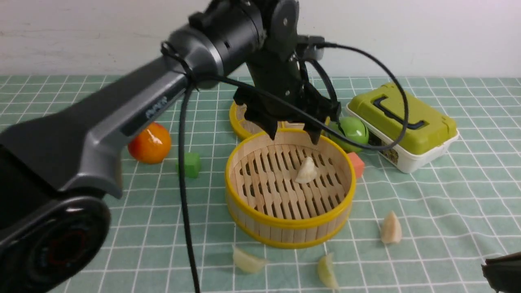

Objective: Put the dumplings into the steamer on the table with the blue tablecloth.
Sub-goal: 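Reach for and grasp a dumpling on the table with the left gripper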

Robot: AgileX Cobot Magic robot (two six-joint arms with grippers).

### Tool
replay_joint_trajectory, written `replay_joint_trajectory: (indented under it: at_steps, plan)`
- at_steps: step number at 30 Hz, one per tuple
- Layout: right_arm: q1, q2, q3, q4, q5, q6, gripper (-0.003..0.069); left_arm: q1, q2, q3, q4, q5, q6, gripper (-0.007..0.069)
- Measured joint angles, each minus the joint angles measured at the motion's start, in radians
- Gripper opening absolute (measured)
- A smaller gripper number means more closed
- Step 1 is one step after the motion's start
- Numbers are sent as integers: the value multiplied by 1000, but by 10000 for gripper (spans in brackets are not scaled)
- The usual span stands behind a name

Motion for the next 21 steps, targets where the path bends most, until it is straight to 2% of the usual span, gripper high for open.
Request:
replay_joint_trajectory:
  at_steps: [4,7,8,14,17,21]
  plan:
    - [0,0,0,0,0,0,31,0,-170,204,13,4,0,531]
    - [0,0,0,0,0,0,34,0,-316,469,19,-1,-37,517]
    - [0,0,0,0,0,0,34,0,-324,487,20,-4,-41,516]
    - [0,0,0,8,-8,0,41,0,-476,982,-6,-328,-216,514]
    - [0,0,0,17,-10,0,41,0,-468,1102,-25,-483,-271,514]
    - [0,0,0,26,-11,0,42,0,-426,1142,-60,-602,-298,514]
